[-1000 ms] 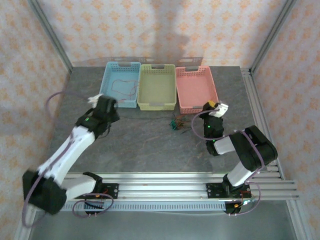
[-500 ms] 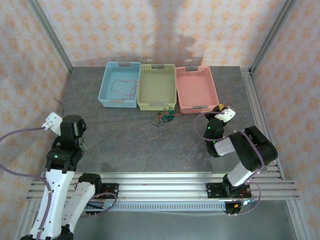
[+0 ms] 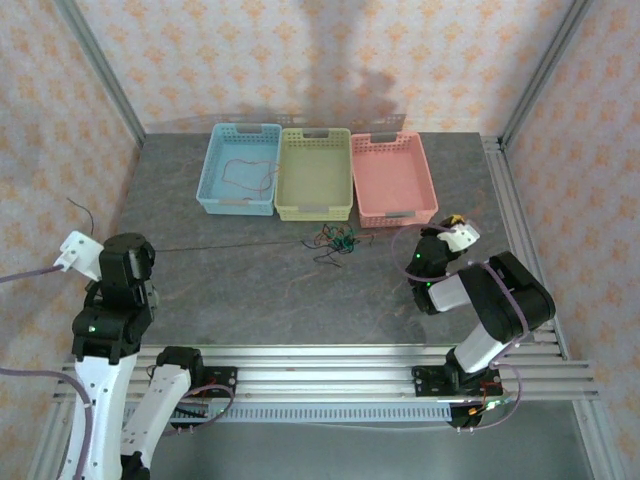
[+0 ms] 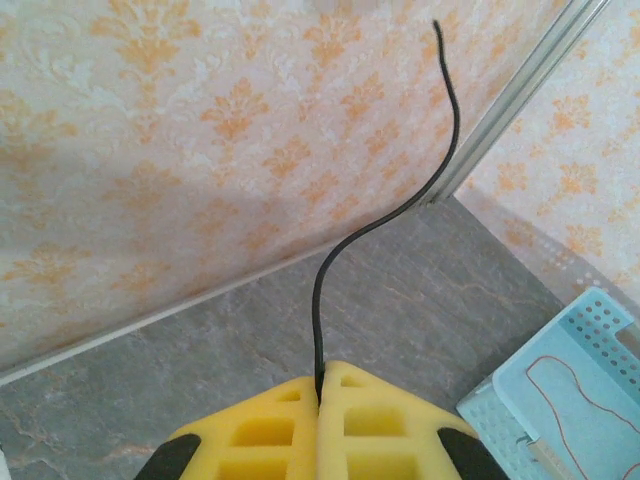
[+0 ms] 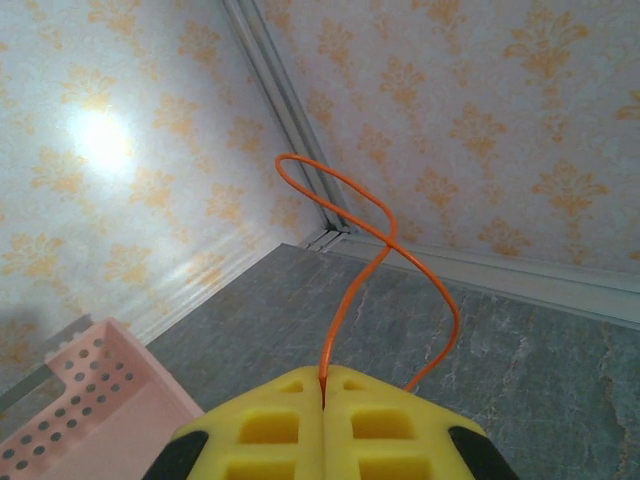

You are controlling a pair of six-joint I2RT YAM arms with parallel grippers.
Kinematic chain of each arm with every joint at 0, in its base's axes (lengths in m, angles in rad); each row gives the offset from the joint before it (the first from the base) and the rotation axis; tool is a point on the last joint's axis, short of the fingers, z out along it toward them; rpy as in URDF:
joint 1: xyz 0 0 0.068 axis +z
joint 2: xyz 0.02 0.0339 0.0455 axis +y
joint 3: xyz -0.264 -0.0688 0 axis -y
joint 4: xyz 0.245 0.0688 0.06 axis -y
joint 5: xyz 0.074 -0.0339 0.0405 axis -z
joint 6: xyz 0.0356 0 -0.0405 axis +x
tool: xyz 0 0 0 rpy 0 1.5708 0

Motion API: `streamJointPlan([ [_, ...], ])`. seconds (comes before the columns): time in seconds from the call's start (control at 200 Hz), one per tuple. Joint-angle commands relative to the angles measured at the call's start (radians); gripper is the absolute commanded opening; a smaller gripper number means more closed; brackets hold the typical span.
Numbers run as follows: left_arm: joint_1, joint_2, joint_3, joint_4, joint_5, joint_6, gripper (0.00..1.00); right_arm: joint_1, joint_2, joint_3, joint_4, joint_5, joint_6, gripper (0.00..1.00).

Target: Untangle the cables

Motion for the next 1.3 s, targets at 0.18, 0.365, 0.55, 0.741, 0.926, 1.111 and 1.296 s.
streamJointPlan([
  [0.18, 0.016, 0.066, 0.228, -0.161, -0.134, 0.123, 0.0, -0.016, -0.018, 0.0, 0.022, 0.088, -0.043, 0.0],
  [0.365, 0.016, 0.103, 0.303, -0.196, -0.178, 0.221, 0.0, -0.031, -0.028, 0.006, 0.024, 0.119, -0.093, 0.0],
  [0.55, 0.016, 0.111, 0.304, -0.191, -0.235, 0.293, 0.0, -0.043, -0.032, 0.009, 0.024, 0.116, -0.116, 0.0],
  [0.741, 0.017, 0.171, 0.279, -0.217, -0.215, 0.285, 0.0, -0.044, -0.034, 0.008, 0.024, 0.118, -0.112, 0.0],
  [0.926, 0.017, 0.218, 0.205, -0.176, 0.09, 0.248, 0.0, -0.042, -0.032, 0.007, 0.024, 0.08, -0.114, 0.0],
  [1.111, 0.015, 0.291, 0.165, -0.174, 0.327, 0.211, 0.42, -0.042, -0.024, 0.008, 0.022, 0.043, -0.101, 0.0],
  [1.296, -0.026, 0.292, 0.14, -0.155, 0.399, 0.194, 0.63, -0.043, -0.019, 0.009, 0.023, 0.026, -0.095, 0.0],
])
